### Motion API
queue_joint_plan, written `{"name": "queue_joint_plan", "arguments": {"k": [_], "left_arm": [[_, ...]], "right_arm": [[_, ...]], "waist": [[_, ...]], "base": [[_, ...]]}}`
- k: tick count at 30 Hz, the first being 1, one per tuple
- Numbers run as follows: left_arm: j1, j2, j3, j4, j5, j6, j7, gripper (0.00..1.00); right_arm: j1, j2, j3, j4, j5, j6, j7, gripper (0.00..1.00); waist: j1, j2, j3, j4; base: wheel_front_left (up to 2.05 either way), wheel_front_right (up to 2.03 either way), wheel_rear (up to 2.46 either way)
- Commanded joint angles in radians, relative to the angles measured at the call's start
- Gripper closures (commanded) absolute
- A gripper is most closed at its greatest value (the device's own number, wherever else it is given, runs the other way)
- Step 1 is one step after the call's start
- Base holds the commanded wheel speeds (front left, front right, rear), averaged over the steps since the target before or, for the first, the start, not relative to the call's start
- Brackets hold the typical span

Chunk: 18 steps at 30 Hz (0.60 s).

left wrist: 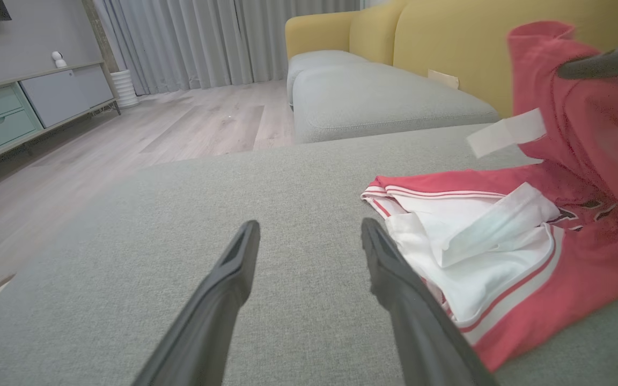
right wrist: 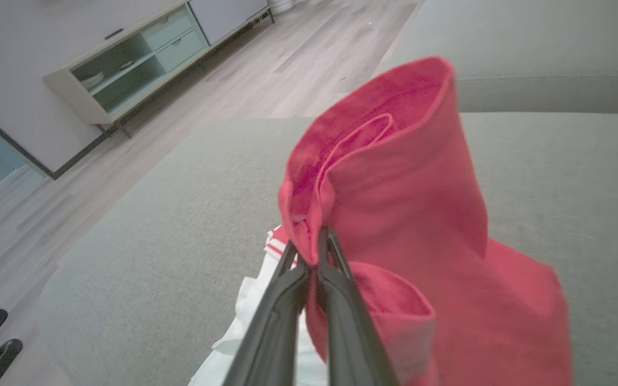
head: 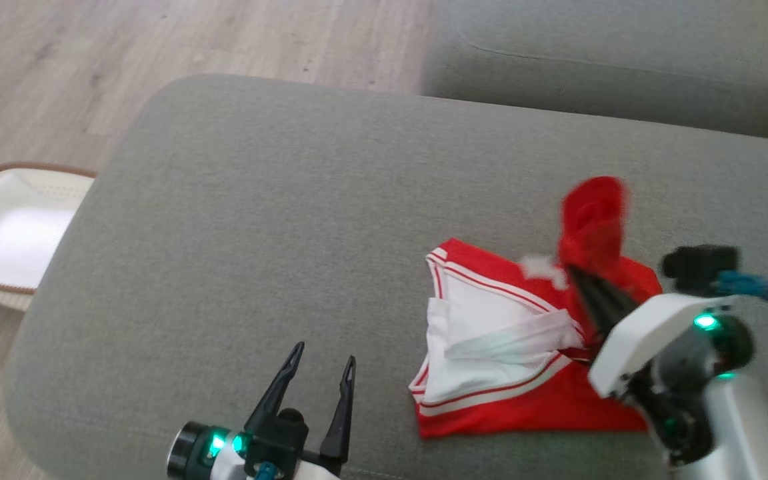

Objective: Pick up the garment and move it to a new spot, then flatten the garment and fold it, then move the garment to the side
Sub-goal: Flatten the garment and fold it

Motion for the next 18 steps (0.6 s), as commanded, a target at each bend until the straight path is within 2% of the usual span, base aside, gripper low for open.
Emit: {"name": "queue_joint_plan", "arguments": {"k": [1,7,16,17,18], "left_arm": [[-0.030,-0.013,0.027,-0.025,0.014,-0.005,-0.012,0.00],[-0.035,-0.020,0.022,-0.019,0.016,-0.011,-0.012,0.00],[-0.031,-0.026,0.021,-0.015,0.016,-0.014,-0.012,0.00],[-0.031,-0.027,0.020,-0.016,0.017,-0.014,-0.012,0.00],[-0.032,-0.028,0.020,-0.016,0.017,-0.015,-0.012,0.00]], "right_arm": [[-0.021,0.009,0.049,-0.019,0.008,-0.001,-0.008,1.00],[-0.020,0.027,0.137,0.038,0.029,-0.001,-0.018,1.00],[-0.024,0.044,0.208,0.117,0.053,-0.001,-0.051,1.00],[-0.027,0.045,0.215,0.125,0.055,-0.001,-0.056,0.97],[-0.030,0.046,0.221,0.132,0.061,-0.001,-0.062,0.75]], "waist": [[0.0000,0.0000,-0.004,0.024],[0.0000,0.0000,-0.006,0.047],[0.0000,0.0000,-0.011,0.055],[0.0000,0.0000,-0.010,0.056],[0.0000,0.0000,-0.008,0.057]], "base": [[0.00,0.00,0.00],[0.00,0.00,0.00],[0.00,0.00,0.00],[0.00,0.00,0.00],[0.00,0.00,0.00]]}}
